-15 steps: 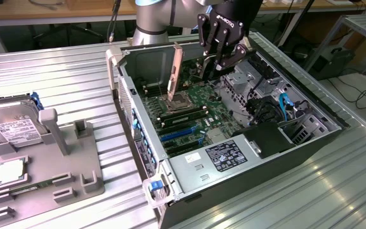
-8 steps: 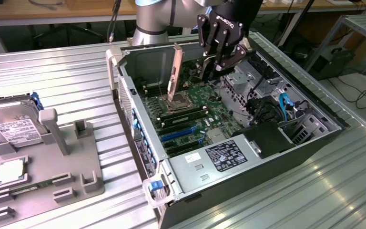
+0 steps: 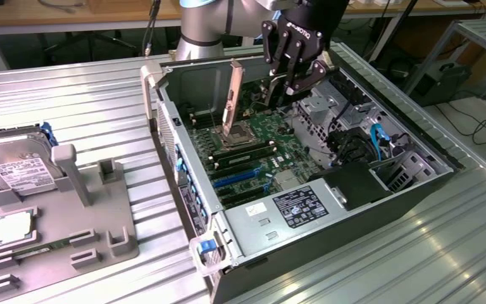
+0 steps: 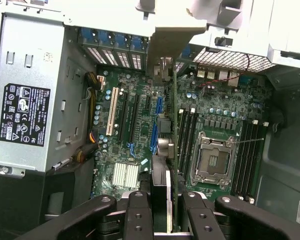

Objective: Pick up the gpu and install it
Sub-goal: 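Insert the gpu into the slot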

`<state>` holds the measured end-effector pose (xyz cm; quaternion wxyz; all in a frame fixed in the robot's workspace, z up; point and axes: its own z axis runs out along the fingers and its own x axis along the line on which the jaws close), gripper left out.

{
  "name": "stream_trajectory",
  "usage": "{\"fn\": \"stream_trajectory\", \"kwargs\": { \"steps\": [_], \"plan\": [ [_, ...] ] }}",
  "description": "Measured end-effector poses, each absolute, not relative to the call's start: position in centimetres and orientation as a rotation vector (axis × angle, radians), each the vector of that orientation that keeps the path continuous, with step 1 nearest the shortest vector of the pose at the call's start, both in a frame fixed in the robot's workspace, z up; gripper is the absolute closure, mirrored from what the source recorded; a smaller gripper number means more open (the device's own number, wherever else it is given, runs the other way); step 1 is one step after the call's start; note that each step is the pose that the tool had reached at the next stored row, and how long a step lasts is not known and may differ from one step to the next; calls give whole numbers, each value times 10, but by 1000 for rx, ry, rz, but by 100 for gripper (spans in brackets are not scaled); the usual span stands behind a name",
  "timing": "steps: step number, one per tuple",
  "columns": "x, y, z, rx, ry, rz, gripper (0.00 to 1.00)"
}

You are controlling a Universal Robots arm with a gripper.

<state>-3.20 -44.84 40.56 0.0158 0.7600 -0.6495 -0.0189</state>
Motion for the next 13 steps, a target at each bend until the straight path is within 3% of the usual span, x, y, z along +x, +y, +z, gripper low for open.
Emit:
{"fn": "stream_trajectory", "kwargs": {
  "steps": [13],
  "plan": [
    [-32, -449, 402, 2373, -2009, -59, 72]
  ]
}}
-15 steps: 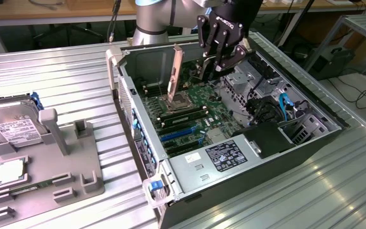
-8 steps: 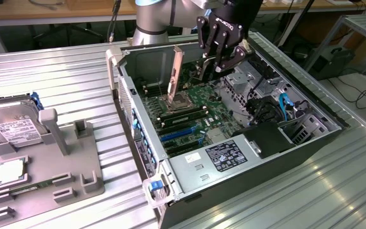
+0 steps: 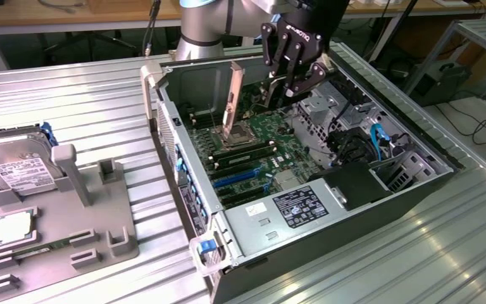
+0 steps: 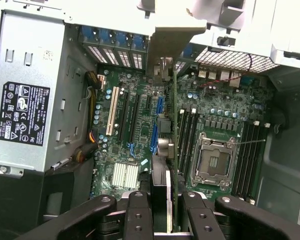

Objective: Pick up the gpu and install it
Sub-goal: 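Insert the gpu into the slot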

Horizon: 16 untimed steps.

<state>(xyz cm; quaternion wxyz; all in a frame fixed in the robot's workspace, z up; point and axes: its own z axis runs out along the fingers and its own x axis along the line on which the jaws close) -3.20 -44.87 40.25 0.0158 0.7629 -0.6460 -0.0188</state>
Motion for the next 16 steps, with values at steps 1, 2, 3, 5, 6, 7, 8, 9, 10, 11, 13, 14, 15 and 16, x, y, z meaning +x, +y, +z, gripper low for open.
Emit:
{"fn": "stream_trajectory", "kwargs": {
  "steps": [1, 2, 3, 5, 6, 7, 8, 9, 10, 11, 13, 14, 15, 16],
  "plan": [
    [-32, -449, 402, 2374, -2008, -59, 72],
    [-32, -449, 402, 2374, -2008, -59, 72],
    [-32, -449, 401, 2375, -2007, -58, 72],
    [-32, -449, 401, 2376, -2005, -58, 72],
    [-32, -449, 400, 2377, -2005, -58, 72],
    [-32, -449, 400, 2377, -2004, -58, 72],
    [-32, -449, 400, 2378, -2003, -58, 72],
    [-32, -449, 399, 2378, -2003, -58, 72],
    [-32, -449, 399, 2379, -2002, -58, 72],
    [-32, -449, 398, 2379, -2002, -58, 72],
    [-32, -449, 396, 2380, -2001, -58, 72],
    [-32, -449, 395, 2380, -2001, -58, 72],
    [-32, -449, 394, 2380, -2001, -58, 72],
    [-33, -449, 393, 2381, -2002, -55, 72]
  ]
}}
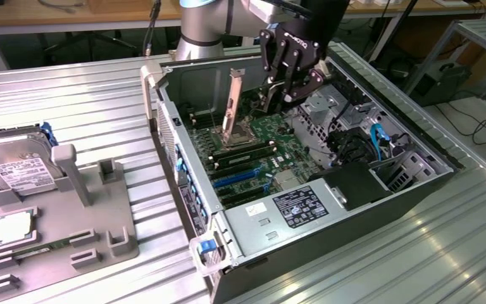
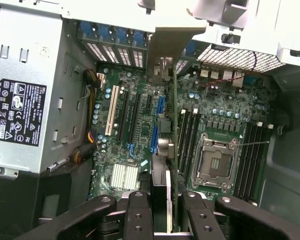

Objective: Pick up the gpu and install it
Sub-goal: 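Insert the gpu into the slot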

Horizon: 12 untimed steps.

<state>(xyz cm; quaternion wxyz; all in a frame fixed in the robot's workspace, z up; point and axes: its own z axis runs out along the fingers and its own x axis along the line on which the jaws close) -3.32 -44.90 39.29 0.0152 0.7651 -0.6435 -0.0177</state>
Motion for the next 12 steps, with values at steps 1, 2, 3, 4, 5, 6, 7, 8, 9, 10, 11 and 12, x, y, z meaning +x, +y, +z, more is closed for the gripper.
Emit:
{"fn": "stream_trajectory", "kwargs": {
  "steps": [1, 2, 3, 4, 5, 6, 7, 8, 9, 10, 11, 12],
  "plan": [
    [-35, -449, 392, 2376, -2005, -52, 72],
    [-35, -449, 390, 2368, -2013, -50, 72],
    [-35, -449, 388, 2359, -2024, -50, 72],
    [-35, -449, 386, 2347, -2039, -51, 72],
    [-35, -449, 385, 2328, -2061, -51, 72],
    [-35, -449, 382, 2307, -2084, -52, 72],
    [-35, -449, 381, 2288, -2105, -52, 72],
    [-35, -449, 379, 2270, -2125, -52, 72],
    [-35, -449, 376, 2241, -2156, -53, 72],
    [-35, -449, 374, 2227, -2172, -54, 72],
    [-35, -449, 372, 2214, -2185, -54, 72],
    [-35, -449, 371, 2207, -2192, -54, 72]
  ]
}}
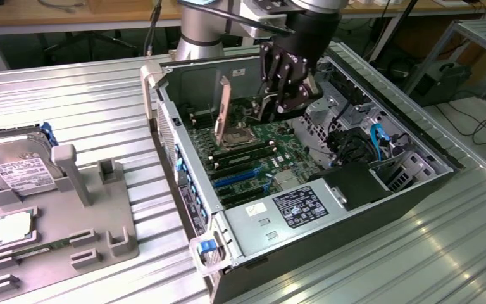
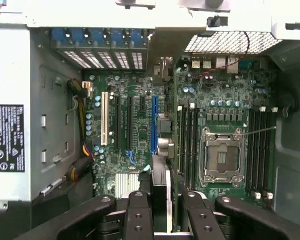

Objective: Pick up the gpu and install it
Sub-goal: 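Insert the gpu into the slot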

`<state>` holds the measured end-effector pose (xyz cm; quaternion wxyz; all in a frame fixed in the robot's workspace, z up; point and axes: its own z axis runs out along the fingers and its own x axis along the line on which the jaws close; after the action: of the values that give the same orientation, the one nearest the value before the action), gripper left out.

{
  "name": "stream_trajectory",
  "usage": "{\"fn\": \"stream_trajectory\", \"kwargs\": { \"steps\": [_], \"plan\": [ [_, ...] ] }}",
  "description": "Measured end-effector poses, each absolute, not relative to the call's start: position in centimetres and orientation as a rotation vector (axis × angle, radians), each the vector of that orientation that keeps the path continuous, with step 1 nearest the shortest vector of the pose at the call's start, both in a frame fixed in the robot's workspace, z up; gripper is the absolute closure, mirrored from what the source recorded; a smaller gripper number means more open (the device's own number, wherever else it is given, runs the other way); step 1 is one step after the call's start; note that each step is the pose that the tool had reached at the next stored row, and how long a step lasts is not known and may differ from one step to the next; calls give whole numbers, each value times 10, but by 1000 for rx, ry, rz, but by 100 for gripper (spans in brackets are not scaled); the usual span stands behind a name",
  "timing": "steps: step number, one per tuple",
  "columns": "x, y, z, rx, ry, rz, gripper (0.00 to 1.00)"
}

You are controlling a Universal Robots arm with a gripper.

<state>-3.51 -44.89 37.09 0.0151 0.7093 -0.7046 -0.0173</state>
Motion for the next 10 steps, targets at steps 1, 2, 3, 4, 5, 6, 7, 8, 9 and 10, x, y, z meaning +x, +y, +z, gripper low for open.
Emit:
{"fn": "stream_trajectory", "kwargs": {
  "steps": [1, 2, 3, 4, 5, 6, 7, 8, 9, 10],
  "plan": [
    [-36, -449, 370, 2206, -2195, -52, 72],
    [-36, -448, 370, 2208, -2198, -47, 72],
    [-37, -447, 369, 2211, -2202, -39, 72],
    [-38, -445, 369, 2216, -2206, -27, 72],
    [-39, -443, 369, 2219, -2209, -20, 72],
    [-40, -442, 368, 2220, -2210, -17, 72],
    [-42, -440, 366, 2220, -2211, -17, 72],
    [-42, -439, 364, 2215, -2215, -17, 72],
    [-43, -439, 362, 2208, -2222, -17, 72],
    [-43, -438, 361, 2202, -2228, -17, 72]
  ]
}}
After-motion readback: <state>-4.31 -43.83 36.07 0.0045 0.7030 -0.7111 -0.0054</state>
